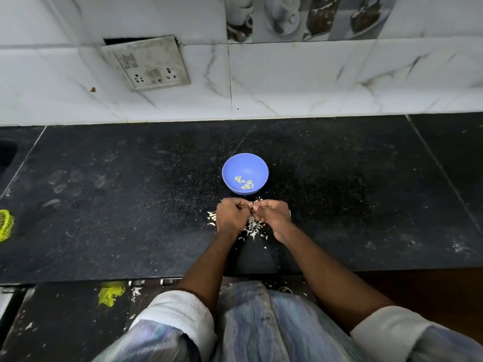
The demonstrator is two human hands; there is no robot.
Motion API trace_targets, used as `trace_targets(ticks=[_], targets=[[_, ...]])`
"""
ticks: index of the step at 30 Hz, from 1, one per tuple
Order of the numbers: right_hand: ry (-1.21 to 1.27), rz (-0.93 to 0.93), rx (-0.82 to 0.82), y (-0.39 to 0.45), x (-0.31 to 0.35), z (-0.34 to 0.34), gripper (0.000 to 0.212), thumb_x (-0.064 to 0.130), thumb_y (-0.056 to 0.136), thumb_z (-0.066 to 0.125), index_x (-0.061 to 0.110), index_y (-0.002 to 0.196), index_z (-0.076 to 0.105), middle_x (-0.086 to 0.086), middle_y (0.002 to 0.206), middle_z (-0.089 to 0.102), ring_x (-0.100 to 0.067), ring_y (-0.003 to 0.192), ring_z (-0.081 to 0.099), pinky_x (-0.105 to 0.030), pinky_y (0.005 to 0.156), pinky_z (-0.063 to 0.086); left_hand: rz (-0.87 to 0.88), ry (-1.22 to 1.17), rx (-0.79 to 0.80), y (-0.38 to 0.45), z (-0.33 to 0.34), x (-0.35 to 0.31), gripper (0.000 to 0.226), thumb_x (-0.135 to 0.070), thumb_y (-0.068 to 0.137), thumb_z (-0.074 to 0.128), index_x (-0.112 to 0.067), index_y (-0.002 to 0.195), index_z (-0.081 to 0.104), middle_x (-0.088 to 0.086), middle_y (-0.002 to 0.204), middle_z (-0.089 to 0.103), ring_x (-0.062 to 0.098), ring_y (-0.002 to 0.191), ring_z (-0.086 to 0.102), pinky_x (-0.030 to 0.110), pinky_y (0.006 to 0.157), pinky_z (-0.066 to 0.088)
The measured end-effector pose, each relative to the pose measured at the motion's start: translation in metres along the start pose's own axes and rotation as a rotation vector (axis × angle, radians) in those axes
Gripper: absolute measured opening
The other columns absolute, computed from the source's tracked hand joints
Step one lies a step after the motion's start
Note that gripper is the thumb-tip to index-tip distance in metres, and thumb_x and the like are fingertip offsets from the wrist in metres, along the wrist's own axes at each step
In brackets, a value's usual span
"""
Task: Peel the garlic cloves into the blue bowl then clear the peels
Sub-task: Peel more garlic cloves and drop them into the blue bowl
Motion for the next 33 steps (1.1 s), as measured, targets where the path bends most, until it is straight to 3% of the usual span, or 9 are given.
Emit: trace_targets(ticks=[4,9,12,14,17,23,27,30,33], targets=[[0.017,-0.013,-0.014,-0.001,0.004,-0.009,0.009,-0.003,0.093,0.069,0.002,0.086,0.071,-0.014,0.074,0.070,-0.016,0.061,0.060,-0.021,0.057,0.053,-0.081,-0.084,0.015,0.003,0.008,0.003,0.016,-0.011,0.086,0.072,-0.019,0.079,0.085,-0.009,0.075,0.078,0.002,0.061,0.065,0.020,0.063,0.051],[-0.004,-0.032,-0.026,0.001,0.007,-0.013,0.002,-0.002,0.090,0.072,0.000,0.091,0.073,-0.020,0.080,0.071,-0.020,0.065,0.061,-0.025,0.061,0.052,-0.084,-0.144,0.008,0.001,0.013,-0.003,0.011,-0.012,0.087,0.075,-0.017,0.085,0.084,-0.008,0.077,0.077,0.003,0.071,0.068,0.014,0.067,0.051],[-0.019,-0.060,-0.001,-0.001,0.014,-0.013,0.008,0.001,0.093,0.071,-0.003,0.099,0.073,-0.015,0.078,0.072,-0.013,0.062,0.062,-0.021,0.060,0.050,-0.225,-0.377,0.060,0.003,0.022,0.009,0.010,-0.015,0.090,0.075,-0.011,0.086,0.084,-0.001,0.074,0.076,0.006,0.060,0.061,0.021,0.060,0.050],[-0.020,-0.069,0.015,-0.002,0.017,-0.013,0.010,-0.001,0.093,0.070,-0.003,0.102,0.072,-0.015,0.080,0.073,-0.013,0.065,0.065,-0.021,0.062,0.053,-0.327,-0.519,0.104,0.001,0.026,0.017,0.011,-0.009,0.093,0.073,-0.002,0.092,0.082,0.005,0.072,0.073,0.005,0.054,0.058,0.019,0.054,0.048],[-0.020,-0.066,-0.005,-0.002,0.020,-0.014,0.010,-0.008,0.091,0.070,-0.002,0.099,0.073,-0.017,0.085,0.075,-0.018,0.071,0.068,-0.025,0.068,0.057,-0.342,-0.561,0.134,-0.003,0.029,0.018,0.012,-0.002,0.094,0.070,-0.002,0.097,0.081,0.012,0.084,0.079,0.009,0.065,0.065,0.020,0.062,0.054],[-0.140,-0.206,-0.056,-0.003,0.033,-0.019,0.016,-0.008,0.084,0.074,0.003,0.097,0.074,-0.019,0.081,0.075,-0.018,0.066,0.068,-0.023,0.061,0.056,-0.362,-0.481,0.063,0.000,0.026,0.020,0.011,-0.013,0.082,0.076,-0.007,0.076,0.082,0.006,0.065,0.072,0.016,0.058,0.057,0.029,0.060,0.047],[-0.351,-0.358,-0.130,-0.004,0.046,-0.019,0.019,-0.004,0.080,0.078,0.011,0.091,0.076,-0.003,0.071,0.075,-0.009,0.064,0.069,-0.023,0.066,0.058,-0.491,-0.590,0.061,-0.004,0.035,0.017,0.018,-0.006,0.084,0.074,-0.002,0.067,0.072,0.010,0.064,0.067,0.016,0.049,0.054,0.027,0.051,0.045],[-0.366,-0.338,-0.150,-0.003,0.046,-0.022,0.019,-0.001,0.079,0.080,0.014,0.090,0.076,-0.001,0.071,0.075,-0.009,0.065,0.070,-0.025,0.065,0.058,-0.399,-0.529,0.064,0.000,0.036,0.013,0.024,-0.008,0.086,0.072,-0.012,0.063,0.072,0.003,0.061,0.066,0.014,0.051,0.054,0.024,0.051,0.043],[-0.156,-0.156,-0.113,0.000,0.039,-0.023,0.019,-0.004,0.080,0.078,0.006,0.095,0.075,-0.013,0.080,0.077,-0.017,0.068,0.071,-0.028,0.065,0.057,-0.087,-0.239,-0.014,0.003,0.018,-0.003,0.025,-0.006,0.090,0.069,-0.024,0.074,0.075,-0.011,0.071,0.073,0.007,0.066,0.066,0.015,0.064,0.048]])
Point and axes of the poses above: each hand's wrist, its own y-axis towards the middle knuckle, its own z-axis out of the palm, x = y × z, the point moved 8 cm from there along y, towards the middle knuckle
